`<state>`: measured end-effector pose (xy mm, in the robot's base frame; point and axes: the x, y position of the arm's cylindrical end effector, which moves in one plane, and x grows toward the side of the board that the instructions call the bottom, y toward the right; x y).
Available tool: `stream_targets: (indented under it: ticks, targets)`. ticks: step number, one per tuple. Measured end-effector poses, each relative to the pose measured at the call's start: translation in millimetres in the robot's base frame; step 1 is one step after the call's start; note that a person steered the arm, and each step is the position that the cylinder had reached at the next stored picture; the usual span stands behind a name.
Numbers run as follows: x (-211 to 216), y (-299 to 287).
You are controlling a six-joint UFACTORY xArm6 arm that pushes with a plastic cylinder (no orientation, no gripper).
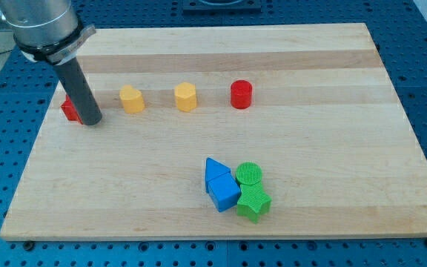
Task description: Move the red circle into the yellow hexagon
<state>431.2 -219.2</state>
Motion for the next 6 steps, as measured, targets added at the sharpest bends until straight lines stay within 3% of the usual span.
stream_targets:
  ticks: [1, 3, 4, 6]
  targets:
    - [17, 26]
    - [24, 239]
    - [12, 317]
    - [-44, 298]
